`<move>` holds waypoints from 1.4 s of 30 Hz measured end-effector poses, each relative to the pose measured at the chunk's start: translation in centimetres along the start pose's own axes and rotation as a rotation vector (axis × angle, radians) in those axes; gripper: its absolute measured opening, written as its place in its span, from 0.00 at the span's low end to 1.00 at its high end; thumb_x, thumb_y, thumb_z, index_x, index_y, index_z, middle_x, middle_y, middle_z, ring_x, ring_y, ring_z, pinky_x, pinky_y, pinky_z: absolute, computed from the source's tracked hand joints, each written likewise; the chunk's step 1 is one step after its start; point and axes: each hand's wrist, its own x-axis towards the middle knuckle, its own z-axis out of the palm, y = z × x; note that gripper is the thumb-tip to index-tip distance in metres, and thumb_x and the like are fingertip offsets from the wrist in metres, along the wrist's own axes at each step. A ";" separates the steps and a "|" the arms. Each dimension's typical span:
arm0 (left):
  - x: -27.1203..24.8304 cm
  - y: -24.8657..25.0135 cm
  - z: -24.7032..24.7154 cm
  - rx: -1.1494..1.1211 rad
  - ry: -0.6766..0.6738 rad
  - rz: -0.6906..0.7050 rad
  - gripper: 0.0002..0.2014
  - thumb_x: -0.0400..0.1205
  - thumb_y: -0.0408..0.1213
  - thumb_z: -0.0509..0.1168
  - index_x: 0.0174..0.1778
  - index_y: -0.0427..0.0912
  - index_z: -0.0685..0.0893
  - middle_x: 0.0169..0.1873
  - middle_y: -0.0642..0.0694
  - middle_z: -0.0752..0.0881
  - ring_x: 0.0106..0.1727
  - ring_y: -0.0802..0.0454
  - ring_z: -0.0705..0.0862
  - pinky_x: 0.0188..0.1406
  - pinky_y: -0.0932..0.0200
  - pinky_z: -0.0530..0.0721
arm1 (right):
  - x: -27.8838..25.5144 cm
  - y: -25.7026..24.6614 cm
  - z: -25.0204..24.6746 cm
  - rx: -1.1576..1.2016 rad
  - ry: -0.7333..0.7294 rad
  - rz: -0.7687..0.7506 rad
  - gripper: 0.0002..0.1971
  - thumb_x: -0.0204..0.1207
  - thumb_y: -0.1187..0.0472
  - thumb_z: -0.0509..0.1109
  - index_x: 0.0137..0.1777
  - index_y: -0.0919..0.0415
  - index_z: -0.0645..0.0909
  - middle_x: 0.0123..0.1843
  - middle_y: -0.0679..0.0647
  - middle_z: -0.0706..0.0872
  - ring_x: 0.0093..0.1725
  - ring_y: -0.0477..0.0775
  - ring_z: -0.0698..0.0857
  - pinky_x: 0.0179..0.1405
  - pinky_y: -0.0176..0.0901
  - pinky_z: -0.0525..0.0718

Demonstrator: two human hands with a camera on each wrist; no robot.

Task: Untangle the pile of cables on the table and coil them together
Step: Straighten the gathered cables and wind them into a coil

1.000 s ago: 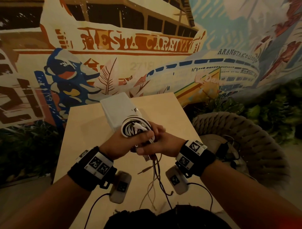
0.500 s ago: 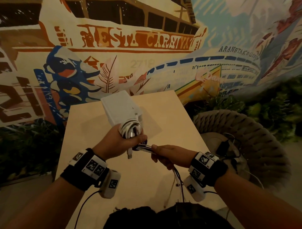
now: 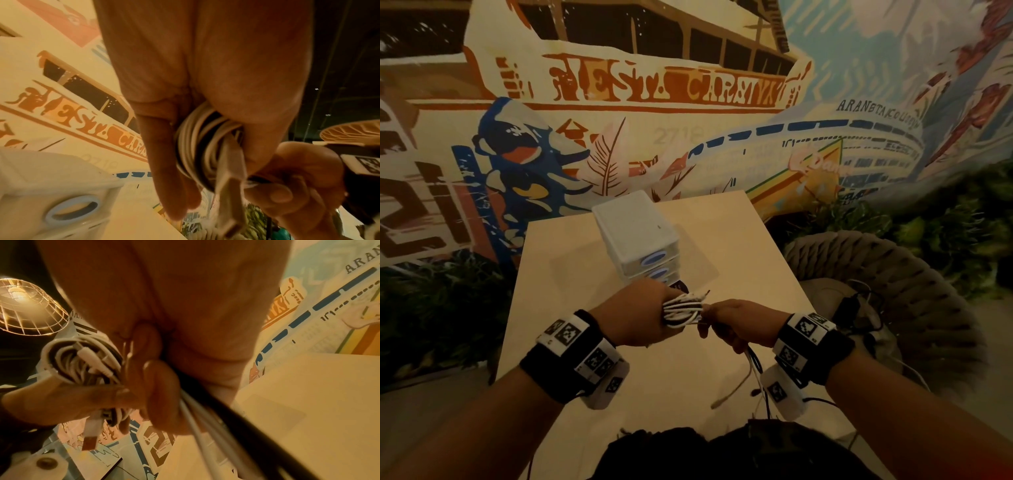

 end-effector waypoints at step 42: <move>-0.9 1.4 1.1 0.176 0.120 -0.057 0.48 0.74 0.67 0.71 0.88 0.61 0.55 0.71 0.54 0.81 0.61 0.50 0.86 0.52 0.53 0.89 | 0.4 -1.2 0.3 -0.448 0.023 -0.031 0.09 0.79 0.54 0.71 0.42 0.58 0.82 0.36 0.54 0.83 0.30 0.52 0.78 0.33 0.43 0.80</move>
